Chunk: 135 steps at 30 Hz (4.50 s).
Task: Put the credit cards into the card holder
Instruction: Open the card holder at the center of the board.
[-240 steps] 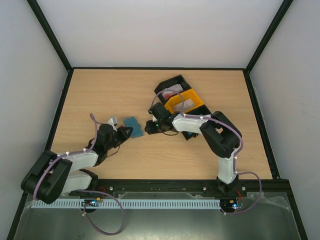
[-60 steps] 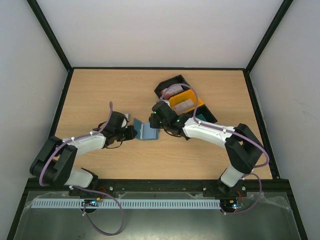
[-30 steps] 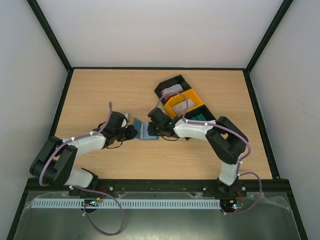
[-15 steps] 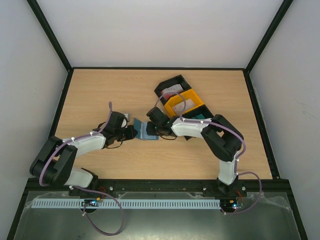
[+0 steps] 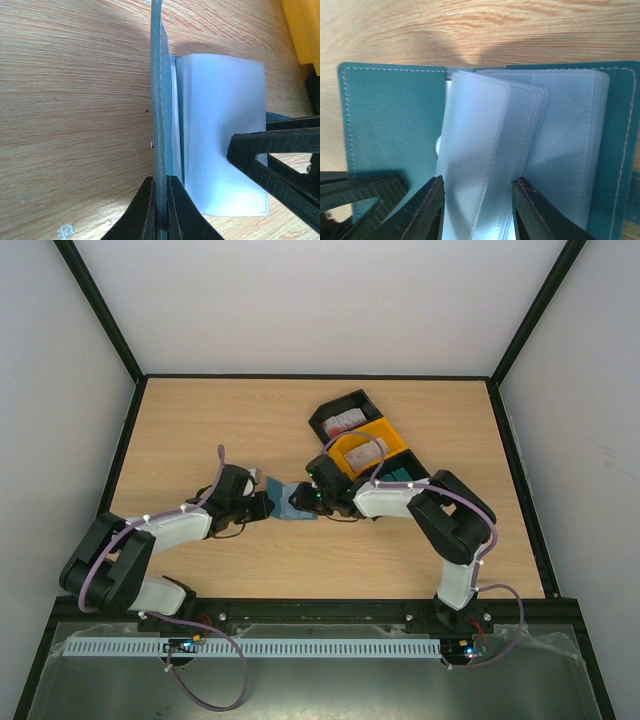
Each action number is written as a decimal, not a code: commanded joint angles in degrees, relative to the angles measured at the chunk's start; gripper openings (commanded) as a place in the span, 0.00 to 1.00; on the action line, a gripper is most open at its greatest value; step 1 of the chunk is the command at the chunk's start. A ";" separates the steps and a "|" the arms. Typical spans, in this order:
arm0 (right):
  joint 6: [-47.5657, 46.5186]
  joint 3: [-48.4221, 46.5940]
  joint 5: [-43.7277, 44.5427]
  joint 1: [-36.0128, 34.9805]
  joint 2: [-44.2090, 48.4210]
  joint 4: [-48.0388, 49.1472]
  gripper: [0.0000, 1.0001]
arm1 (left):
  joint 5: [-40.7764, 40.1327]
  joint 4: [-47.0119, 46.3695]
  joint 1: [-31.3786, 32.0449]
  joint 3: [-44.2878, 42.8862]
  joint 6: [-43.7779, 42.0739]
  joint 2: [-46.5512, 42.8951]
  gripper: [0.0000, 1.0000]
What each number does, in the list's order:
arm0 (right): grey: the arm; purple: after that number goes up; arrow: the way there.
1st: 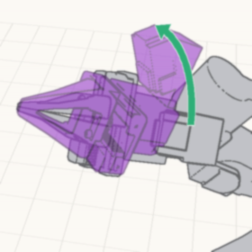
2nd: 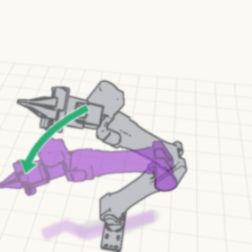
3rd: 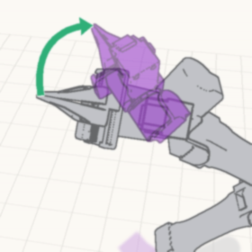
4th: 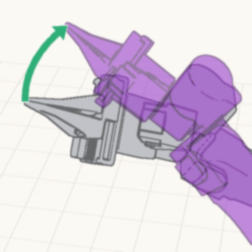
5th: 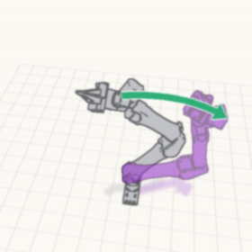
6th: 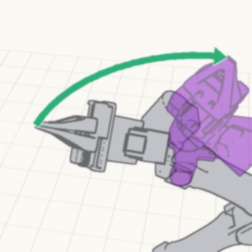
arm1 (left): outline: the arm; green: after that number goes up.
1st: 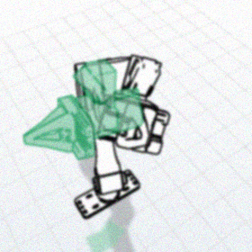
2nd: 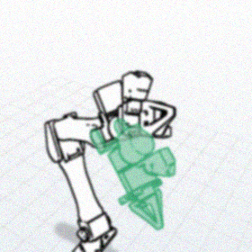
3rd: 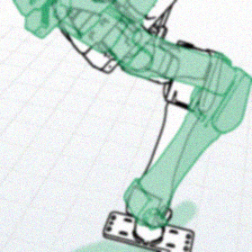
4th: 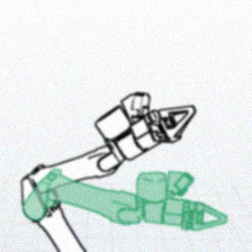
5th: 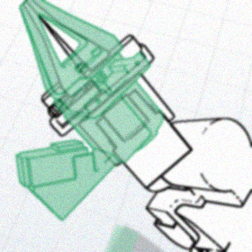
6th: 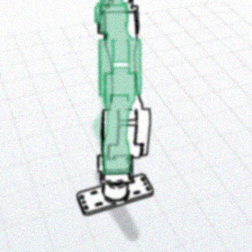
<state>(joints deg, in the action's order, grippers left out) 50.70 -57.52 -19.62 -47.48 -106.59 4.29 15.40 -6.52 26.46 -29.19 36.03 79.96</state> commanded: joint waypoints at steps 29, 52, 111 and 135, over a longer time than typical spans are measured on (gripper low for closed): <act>5.30 6.20 -6.95 1.72 3.07 16.33 0.29 | -0.43 0.19 0.48 1.59 0.15 -1.24 0.06; 6.70 4.56 -14.47 0.84 -0.92 18.83 0.43 | -1.16 0.20 0.52 1.83 0.83 -1.50 0.10; -1.15 -5.05 -15.86 -1.56 -8.77 26.79 0.81 | -25.68 19.44 0.17 0.29 13.24 -28.97 0.46; -2.44 -17.27 -13.95 -1.30 -20.95 14.37 0.69 | -21.49 9.86 -2.47 5.83 13.87 -27.59 0.22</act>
<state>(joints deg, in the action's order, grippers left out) 45.82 -73.91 -33.36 -48.77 -125.32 23.20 -9.56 7.22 25.08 -24.62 51.59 50.85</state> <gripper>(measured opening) 0.715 0.242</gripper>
